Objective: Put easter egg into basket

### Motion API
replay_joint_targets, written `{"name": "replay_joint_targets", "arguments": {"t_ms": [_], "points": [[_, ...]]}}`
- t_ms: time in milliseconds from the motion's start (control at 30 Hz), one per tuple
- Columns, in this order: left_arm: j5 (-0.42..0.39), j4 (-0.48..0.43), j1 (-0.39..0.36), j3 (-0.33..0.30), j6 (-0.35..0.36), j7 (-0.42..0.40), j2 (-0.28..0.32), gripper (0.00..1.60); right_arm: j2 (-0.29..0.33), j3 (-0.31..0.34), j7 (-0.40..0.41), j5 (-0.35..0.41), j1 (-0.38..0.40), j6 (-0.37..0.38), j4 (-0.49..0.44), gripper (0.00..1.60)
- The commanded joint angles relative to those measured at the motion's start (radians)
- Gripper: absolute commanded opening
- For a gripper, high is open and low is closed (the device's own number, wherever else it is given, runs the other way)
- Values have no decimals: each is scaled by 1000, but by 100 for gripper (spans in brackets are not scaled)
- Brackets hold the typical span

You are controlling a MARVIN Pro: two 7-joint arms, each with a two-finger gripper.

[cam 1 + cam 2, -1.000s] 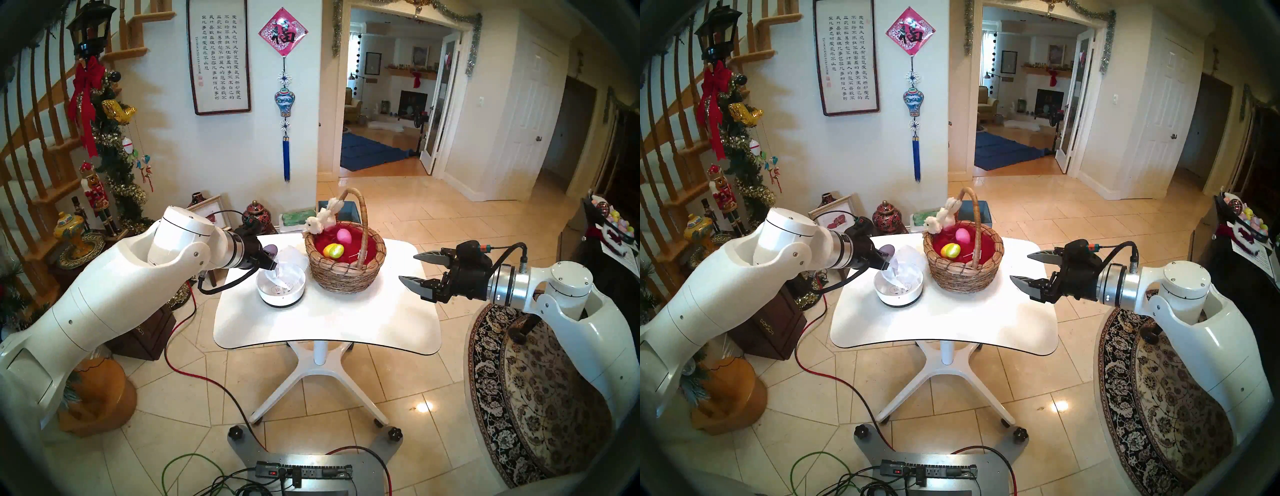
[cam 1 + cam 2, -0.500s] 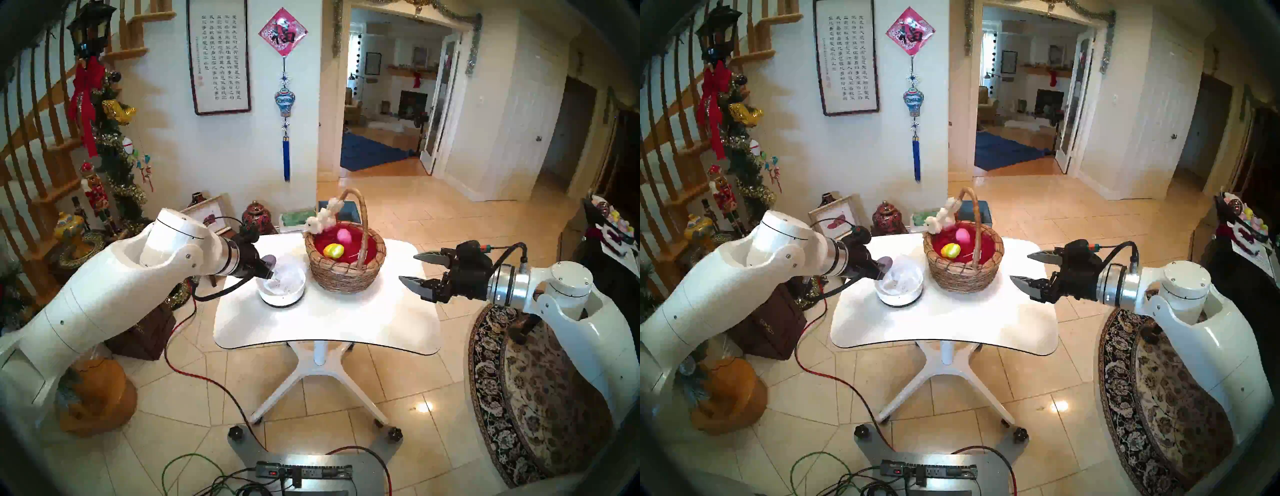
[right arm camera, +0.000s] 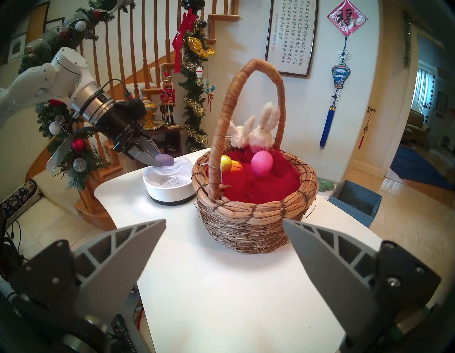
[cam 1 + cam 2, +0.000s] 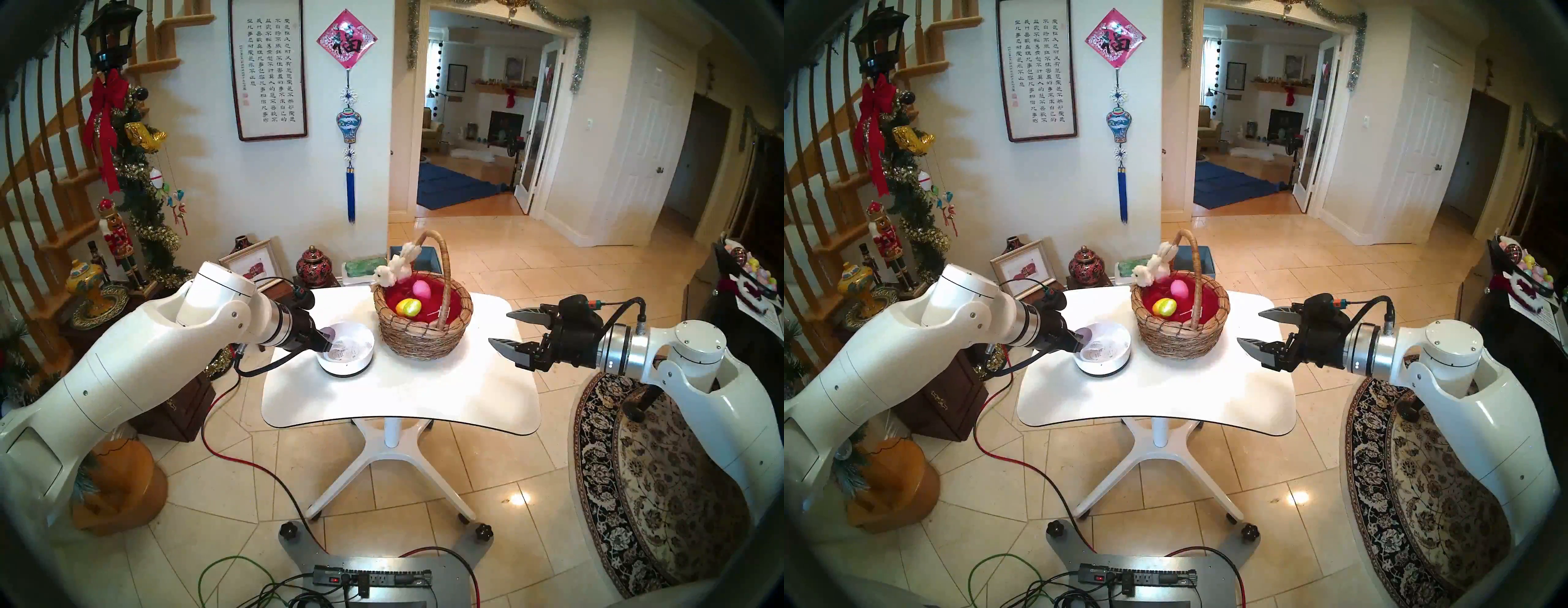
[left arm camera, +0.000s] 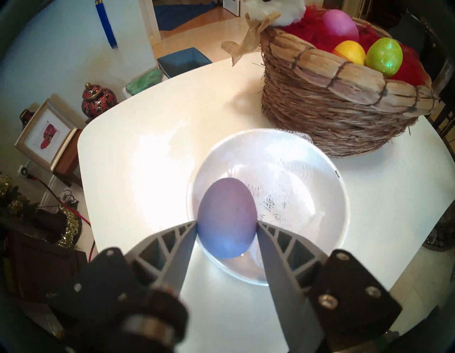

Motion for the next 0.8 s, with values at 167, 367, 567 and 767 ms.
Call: {"name": "replay_joint_targets", "arguments": {"t_ms": [167,367,567,767], "points": [[-2,-2,-28,-6,-2,-1,-20,112,4,6,1,-2,1,-2,-2,160],[-8,0,-30,-8,-2,-8,-21,109,4,6,1,-2,0,-3,-2,160],[-13,0,-31,-9,-2,-8,-21,111,4,6,1,-1,0,-3,-2,160],[-17,1,-34,-7,-2,-12,-19,75,4,6,0,-1,0,-3,-2,160]]}}
